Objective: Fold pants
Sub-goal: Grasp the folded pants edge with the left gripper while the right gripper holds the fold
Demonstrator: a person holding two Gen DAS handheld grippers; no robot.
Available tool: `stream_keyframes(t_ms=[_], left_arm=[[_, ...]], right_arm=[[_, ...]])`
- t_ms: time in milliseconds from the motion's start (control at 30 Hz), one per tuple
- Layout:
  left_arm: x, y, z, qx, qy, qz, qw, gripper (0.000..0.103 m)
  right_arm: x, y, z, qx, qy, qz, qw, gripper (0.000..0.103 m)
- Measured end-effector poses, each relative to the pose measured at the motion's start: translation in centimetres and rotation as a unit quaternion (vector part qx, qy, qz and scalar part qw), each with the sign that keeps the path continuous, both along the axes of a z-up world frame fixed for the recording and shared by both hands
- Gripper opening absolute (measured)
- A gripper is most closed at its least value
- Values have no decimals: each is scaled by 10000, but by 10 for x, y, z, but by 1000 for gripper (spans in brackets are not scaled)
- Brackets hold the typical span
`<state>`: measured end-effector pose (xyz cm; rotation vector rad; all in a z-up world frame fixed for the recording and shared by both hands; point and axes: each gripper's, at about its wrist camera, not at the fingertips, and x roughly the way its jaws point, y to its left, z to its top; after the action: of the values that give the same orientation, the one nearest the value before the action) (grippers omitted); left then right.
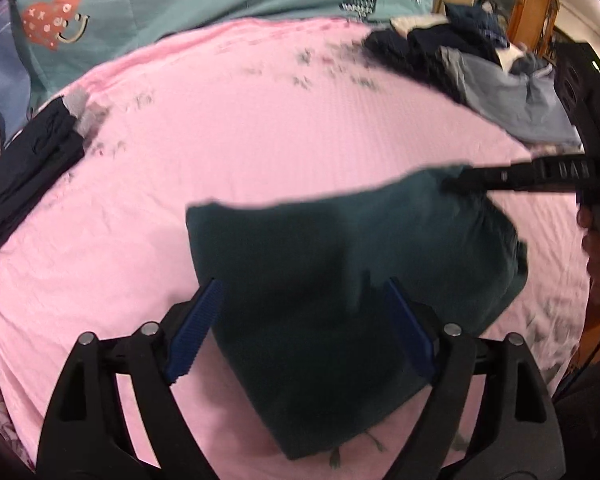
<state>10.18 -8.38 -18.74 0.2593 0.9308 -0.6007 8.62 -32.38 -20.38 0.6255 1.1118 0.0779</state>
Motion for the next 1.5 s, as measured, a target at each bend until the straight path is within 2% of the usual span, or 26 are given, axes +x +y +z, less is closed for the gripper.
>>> stream_keyframes(t_ms=[67,167,233,300,367,433,500,600,667,767,933,1033,1167,1233,1333,1500], left_arm=[[16,-7,-1,-103,27,46,9999,87],[40,-16,-25,144,217,233,9994,87],[51,-12,-43,275,382,339,9983,91],[56,-1,-52,165,509,477,9974,98],[58,6,-50,129,593,561,9966,98],[54,7,-42,217,508,585,9968,98],[45,10,-28,261,274,594,9975,96],[28,18,-10,98,139,517,9985,96],[12,19,-5,38,156,355,9992,97],[-10,15,-11,83,271,94,9996,97],[-25,10,-39,283,558,-54,9980,97],[-26,8,-46,305,620,-53,9976,97],[-23,7,-47,271,667,-4,9974,97],[-24,7,-47,288,649,1,9975,97],[-24,6,-46,282,654,21,9975,97],[-24,5,-46,258,674,-7,9974,97]], right_arm=[[1,5,12,-151,-153,142,9997,17],[6,27,32,-346,-501,494,9969,25],[15,37,25,-437,-474,655,9958,25],[19,31,7,-671,-165,523,9962,25],[13,14,-5,-397,-195,424,9981,10],[6,-2,-11,-132,-108,335,9993,0],[-2,-11,-13,16,-14,300,9995,0],[-17,-10,5,-226,17,335,9992,3],[-31,-7,28,-478,-147,357,9981,15],[-48,-10,47,-536,-265,377,9975,16],[-66,-13,34,-48,151,474,9988,18],[-65,-12,18,-67,394,297,9988,26],[-59,-14,8,151,450,115,9988,26],[-55,-9,9,-35,455,152,9988,25],[-55,-1,14,-460,450,272,9976,16],[-70,-4,38,-442,157,303,9984,13]])
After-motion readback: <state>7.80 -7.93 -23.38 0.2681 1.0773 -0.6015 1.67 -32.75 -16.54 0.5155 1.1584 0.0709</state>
